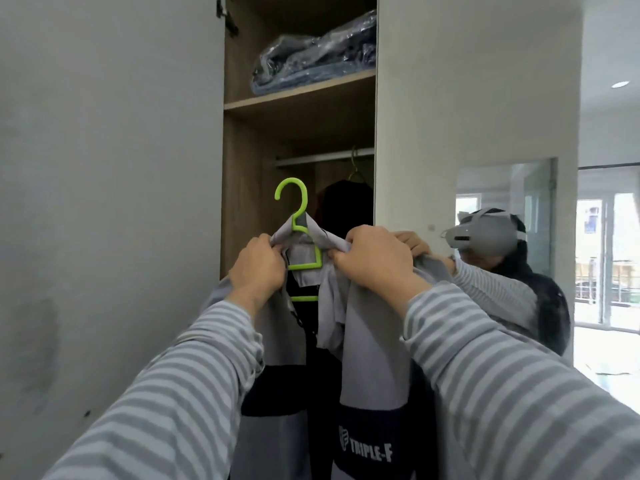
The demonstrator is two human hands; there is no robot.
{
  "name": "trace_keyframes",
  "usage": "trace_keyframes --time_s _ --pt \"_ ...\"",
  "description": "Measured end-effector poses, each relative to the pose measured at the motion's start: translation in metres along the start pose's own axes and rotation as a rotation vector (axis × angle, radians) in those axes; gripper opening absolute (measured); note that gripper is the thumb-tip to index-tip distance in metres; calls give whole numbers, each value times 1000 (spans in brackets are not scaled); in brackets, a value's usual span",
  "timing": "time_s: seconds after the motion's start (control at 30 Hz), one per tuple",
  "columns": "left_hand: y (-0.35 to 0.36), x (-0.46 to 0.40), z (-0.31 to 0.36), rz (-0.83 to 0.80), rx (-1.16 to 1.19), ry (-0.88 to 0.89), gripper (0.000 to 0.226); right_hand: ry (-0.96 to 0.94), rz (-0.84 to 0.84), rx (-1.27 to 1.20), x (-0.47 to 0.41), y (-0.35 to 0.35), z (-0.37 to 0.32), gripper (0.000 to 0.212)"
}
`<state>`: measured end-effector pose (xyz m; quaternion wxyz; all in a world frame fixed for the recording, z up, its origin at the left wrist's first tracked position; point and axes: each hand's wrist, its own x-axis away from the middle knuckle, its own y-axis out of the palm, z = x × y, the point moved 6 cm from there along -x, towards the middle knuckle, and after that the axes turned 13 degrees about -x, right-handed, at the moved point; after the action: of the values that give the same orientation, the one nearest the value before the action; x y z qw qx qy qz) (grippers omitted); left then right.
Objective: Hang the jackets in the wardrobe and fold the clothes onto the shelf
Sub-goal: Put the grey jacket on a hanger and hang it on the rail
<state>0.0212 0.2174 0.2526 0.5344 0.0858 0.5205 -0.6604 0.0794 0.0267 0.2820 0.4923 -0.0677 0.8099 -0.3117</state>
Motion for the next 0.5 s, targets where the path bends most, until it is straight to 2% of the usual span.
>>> trace_keyframes --time_s 0.13,0.23,0.3,0.4,0.5 --pt "44 -50 -20 -79 2 33 26 106 -175 -118 -39 46 13 32" --pt "69 -89 -25 -182 52 65 23 174 -138 -112 -70 68 23 32" --pt "68 -119 -23 -128 162 47 16 182 -92 -95 -88 80 24 32" --pt "54 -165 -14 51 386 24 18 167 -20 -20 -105 97 21 30" --pt "59 -211 6 21 502 44 17 163 32 41 -114 111 23 28"
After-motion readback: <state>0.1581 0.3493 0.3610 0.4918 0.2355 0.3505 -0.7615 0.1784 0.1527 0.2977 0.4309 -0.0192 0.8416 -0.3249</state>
